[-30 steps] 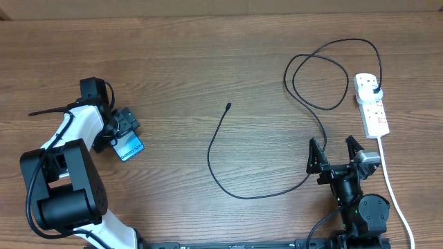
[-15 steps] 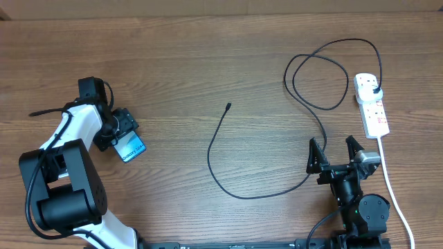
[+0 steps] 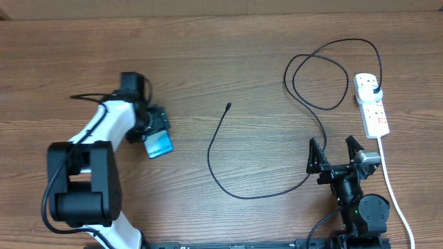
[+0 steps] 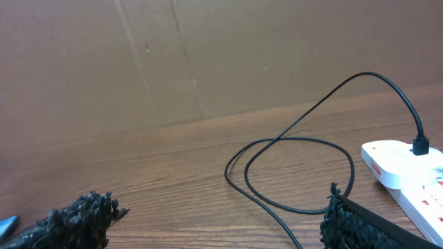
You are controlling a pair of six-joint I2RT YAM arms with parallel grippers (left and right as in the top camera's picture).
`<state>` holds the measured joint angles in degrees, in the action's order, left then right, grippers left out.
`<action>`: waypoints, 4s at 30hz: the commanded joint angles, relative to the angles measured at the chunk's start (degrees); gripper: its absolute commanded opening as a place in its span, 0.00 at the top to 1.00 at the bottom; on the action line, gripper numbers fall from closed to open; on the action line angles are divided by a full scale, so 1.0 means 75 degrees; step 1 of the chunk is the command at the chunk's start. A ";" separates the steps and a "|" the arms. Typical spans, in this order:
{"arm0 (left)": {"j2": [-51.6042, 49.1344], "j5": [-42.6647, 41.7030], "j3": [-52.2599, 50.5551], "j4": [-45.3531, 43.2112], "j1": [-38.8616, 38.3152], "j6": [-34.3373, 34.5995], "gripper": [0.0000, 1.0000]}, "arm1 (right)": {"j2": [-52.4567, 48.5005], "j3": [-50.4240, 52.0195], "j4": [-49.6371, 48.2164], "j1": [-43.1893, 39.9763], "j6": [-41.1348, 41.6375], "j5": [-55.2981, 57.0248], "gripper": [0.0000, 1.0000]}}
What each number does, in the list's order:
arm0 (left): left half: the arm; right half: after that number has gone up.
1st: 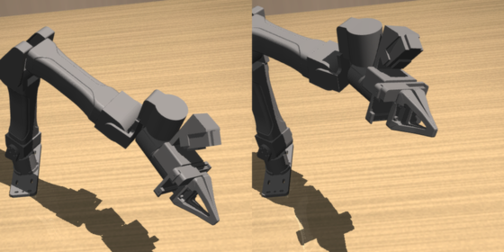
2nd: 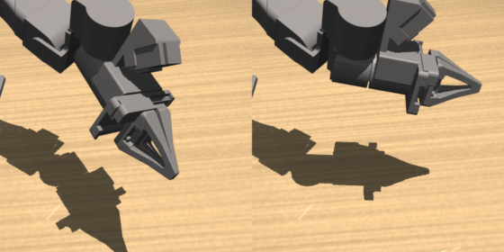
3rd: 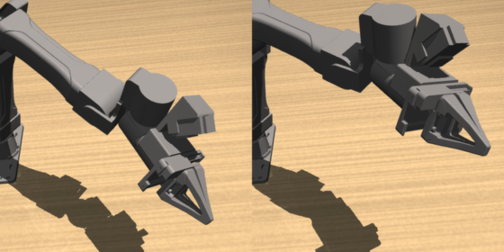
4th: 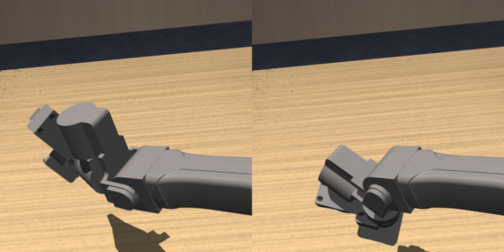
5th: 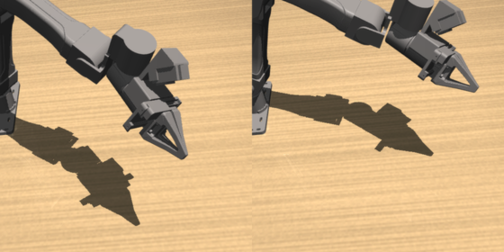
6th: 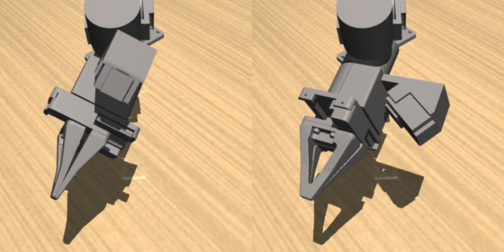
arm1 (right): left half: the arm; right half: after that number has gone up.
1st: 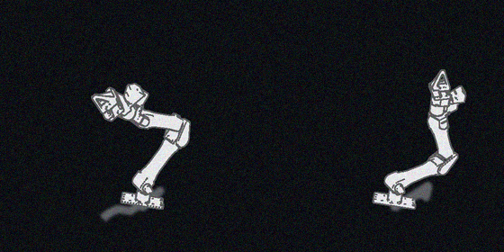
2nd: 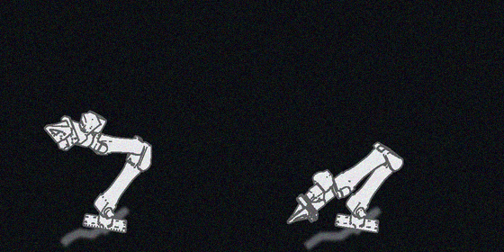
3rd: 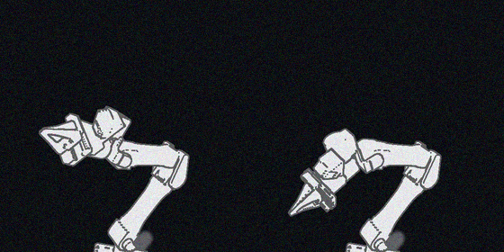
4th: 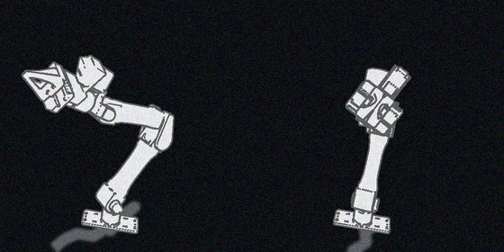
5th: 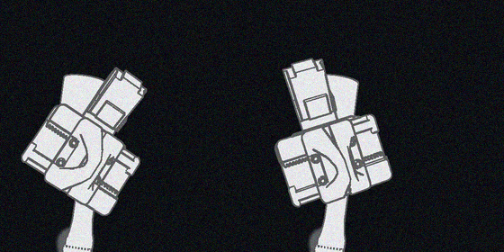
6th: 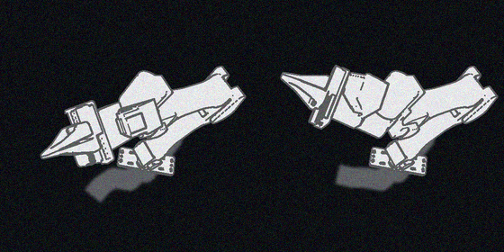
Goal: Plug charger to phone and switch on socket
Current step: 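Lower the left gripper and grasp the phone's top edge, then lift the phone with the left gripper and move it right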
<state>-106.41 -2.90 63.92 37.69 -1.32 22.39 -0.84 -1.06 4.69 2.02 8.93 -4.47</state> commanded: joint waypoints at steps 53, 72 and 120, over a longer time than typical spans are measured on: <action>-0.0965 0.0297 0.2285 0.1816 -0.1227 -0.0988 0.02 | 0.0082 0.0082 -0.0032 0.0029 -0.0032 0.0050 0.00; -0.1402 0.0184 0.2084 0.1591 -0.1233 -0.1390 0.02 | 0.0082 0.0082 -0.0032 0.0029 -0.0032 0.0050 0.00; -0.1396 -0.0367 0.1795 0.1751 -0.1341 -0.1212 0.22 | 0.0082 0.0082 -0.0032 0.0029 -0.0032 0.0050 0.00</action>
<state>-114.67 -1.41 75.99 48.84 -10.85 13.13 -0.84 -1.06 4.73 2.02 8.93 -4.47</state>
